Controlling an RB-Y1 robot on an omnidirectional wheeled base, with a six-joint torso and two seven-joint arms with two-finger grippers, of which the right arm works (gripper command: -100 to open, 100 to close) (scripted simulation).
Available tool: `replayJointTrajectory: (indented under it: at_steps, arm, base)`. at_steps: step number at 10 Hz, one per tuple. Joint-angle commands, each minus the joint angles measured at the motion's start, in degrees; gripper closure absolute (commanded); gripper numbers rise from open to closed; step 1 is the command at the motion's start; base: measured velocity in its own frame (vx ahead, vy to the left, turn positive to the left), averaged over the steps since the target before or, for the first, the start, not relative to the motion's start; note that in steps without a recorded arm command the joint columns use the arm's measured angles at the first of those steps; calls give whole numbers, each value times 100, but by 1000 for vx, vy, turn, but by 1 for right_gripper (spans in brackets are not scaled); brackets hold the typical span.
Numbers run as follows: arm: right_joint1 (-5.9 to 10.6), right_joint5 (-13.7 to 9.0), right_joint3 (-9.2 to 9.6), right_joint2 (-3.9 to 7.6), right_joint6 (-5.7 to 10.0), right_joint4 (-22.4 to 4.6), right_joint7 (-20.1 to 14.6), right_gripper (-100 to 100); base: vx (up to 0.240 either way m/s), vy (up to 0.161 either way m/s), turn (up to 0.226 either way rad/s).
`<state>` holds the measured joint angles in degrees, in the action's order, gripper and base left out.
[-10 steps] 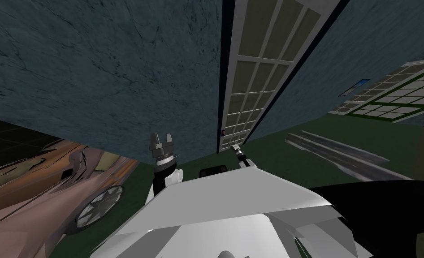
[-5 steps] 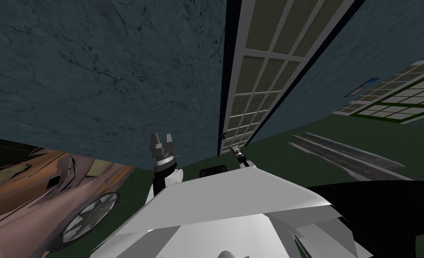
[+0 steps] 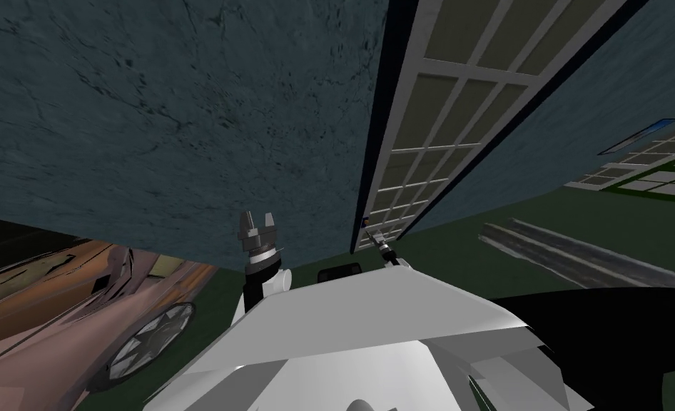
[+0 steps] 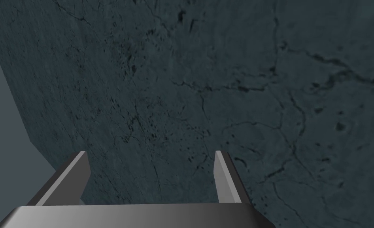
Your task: Pull the door open
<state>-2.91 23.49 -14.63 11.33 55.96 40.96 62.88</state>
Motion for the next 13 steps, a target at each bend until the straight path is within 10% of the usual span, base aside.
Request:
replayJointTrajectory:
  at_steps: [1, 7, 8, 13]
  arm:
    - [43, -43, -61, 60, 111, -188, 14, -100]
    - [-155, -204, -306, 234, 330, -378, -32, -100]
    - [-155, -204, -306, 234, 330, -378, -32, 100]
    - [-155, -204, -306, 234, 330, -378, -32, 100]
  base:
    - [157, 34, 62]
    - [147, 26, 99]
    - [-28, 2, 1]
    - [-6, -5, 2]
